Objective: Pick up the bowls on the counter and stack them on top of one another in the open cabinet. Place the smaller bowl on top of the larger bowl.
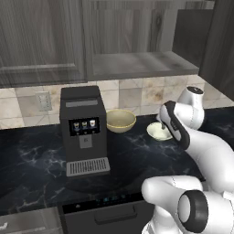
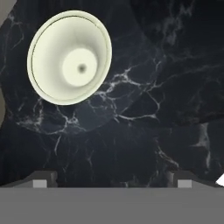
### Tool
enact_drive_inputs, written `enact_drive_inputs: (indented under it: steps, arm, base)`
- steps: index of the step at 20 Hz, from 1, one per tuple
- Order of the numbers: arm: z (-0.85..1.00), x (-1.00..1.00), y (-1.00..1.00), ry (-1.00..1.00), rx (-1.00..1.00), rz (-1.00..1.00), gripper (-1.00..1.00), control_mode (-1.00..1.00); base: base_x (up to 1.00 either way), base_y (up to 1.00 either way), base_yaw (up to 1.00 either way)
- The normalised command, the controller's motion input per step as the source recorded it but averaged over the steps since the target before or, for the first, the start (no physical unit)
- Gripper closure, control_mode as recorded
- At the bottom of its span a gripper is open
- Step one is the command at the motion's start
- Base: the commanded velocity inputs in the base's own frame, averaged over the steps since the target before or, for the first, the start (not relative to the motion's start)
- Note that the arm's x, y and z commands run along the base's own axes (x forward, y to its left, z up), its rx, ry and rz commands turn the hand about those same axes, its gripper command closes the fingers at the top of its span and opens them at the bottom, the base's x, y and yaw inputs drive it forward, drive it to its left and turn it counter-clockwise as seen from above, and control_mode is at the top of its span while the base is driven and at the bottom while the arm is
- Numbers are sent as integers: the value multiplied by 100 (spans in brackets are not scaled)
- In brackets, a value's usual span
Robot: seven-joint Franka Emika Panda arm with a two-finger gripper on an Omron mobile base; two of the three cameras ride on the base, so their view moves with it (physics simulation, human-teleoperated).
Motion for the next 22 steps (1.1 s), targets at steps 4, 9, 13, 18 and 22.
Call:
enact_drive_inputs:
  steps: [4,9,13,18,22]
  arm:
    - [-17,16,-16,1,8,-11,-100,-100]
    - [-13,10,-19,0,9,-11,-100,-100]
    - [-14,10,-11,0,7,-8,-100,-100]
    - [-22,8,-3,0,4,-7,-100,-100]
    - [-26,12,0,0,0,-5,-100,-100]
  base:
    - [0,0,0]
    - [0,0,0]
    - [0,0,0]
    - [0,0,0]
    - [0,0,0]
